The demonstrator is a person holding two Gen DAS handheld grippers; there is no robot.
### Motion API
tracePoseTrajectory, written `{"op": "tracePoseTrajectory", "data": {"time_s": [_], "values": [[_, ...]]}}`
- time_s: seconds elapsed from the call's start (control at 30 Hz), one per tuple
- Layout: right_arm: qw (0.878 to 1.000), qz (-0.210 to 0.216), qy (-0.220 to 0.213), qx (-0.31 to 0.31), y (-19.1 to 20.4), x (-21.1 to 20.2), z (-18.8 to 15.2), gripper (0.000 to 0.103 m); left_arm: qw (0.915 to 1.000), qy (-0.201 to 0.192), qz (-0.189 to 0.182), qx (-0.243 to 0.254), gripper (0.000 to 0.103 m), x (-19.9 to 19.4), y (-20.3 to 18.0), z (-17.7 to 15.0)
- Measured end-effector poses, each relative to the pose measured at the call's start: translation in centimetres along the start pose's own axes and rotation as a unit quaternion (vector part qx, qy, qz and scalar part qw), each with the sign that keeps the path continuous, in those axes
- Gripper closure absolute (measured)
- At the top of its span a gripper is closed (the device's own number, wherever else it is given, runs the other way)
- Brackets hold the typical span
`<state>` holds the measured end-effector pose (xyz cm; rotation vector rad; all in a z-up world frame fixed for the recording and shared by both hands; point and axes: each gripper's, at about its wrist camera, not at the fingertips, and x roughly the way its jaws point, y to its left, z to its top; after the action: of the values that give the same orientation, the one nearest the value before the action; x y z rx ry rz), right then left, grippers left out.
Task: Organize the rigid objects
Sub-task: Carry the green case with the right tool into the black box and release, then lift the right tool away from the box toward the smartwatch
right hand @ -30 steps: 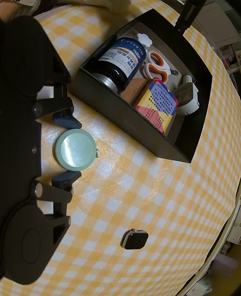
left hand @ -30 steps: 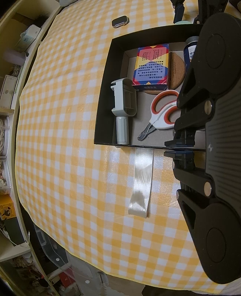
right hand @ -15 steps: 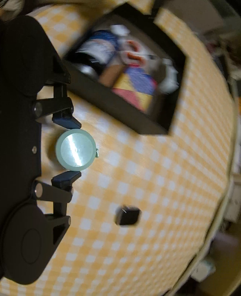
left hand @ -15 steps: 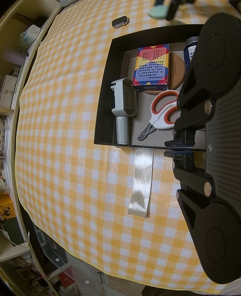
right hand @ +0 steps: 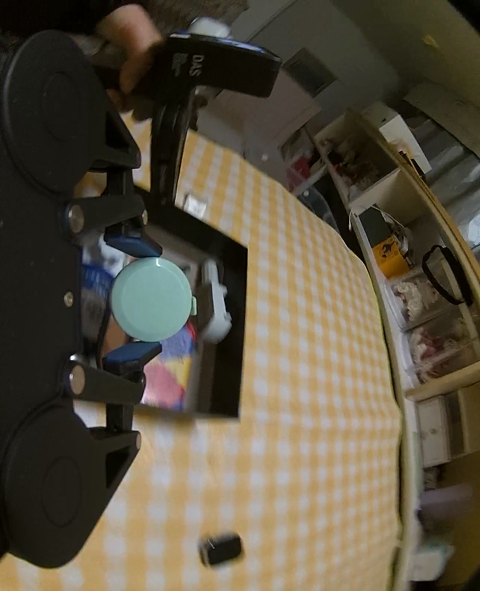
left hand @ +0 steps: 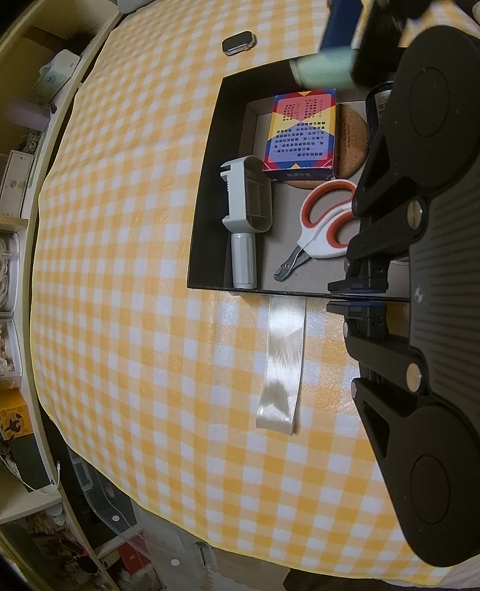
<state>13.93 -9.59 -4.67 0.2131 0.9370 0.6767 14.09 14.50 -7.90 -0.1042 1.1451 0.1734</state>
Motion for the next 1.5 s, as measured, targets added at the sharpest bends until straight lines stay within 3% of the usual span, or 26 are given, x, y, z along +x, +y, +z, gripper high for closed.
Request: {"op": "tracePoseTrajectory", "data": {"time_s": [0.3,0.47,0.5,0.53,0.57,0.8,1.0,1.3,1.5], "values": [[0.998,0.007,0.043,-0.054,3.3,6.1,-1.4,0.053,1.0000,0.000,-0.006,-0.004,0.100,0.0,0.8,0.0],[0.995,0.019,0.040,-0.092,5.5,7.7,-2.0,0.052,0.9999,0.001,-0.009,-0.006,0.100,0.0,1.3,0.1],[0.994,0.021,0.036,-0.100,5.8,7.7,-2.1,0.049,0.9999,0.002,-0.009,-0.006,0.100,0.0,1.3,0.1],[0.994,0.021,0.033,-0.104,6.0,7.8,-2.2,0.036,0.9999,0.001,-0.009,-0.006,0.100,0.0,1.3,0.1],[0.994,0.022,0.037,-0.105,6.0,7.8,-2.2,0.031,0.9999,0.001,-0.009,-0.006,0.100,0.0,1.5,0.1],[0.996,0.025,0.052,-0.071,4.4,7.3,-1.6,0.048,0.9999,0.001,-0.009,-0.006,0.100,-0.1,1.5,0.0],[0.997,0.025,0.050,-0.059,3.9,6.4,-1.2,0.047,0.9999,0.001,-0.009,-0.006,0.100,-0.1,1.3,0.0],[0.994,0.025,0.052,-0.090,4.3,4.3,-0.4,0.035,1.0000,0.001,-0.009,-0.005,0.100,-0.1,1.2,0.0],[0.992,-0.001,0.039,-0.116,4.5,1.5,0.5,0.034,1.0000,0.001,-0.008,-0.005,0.100,-0.2,1.1,0.0]]}}
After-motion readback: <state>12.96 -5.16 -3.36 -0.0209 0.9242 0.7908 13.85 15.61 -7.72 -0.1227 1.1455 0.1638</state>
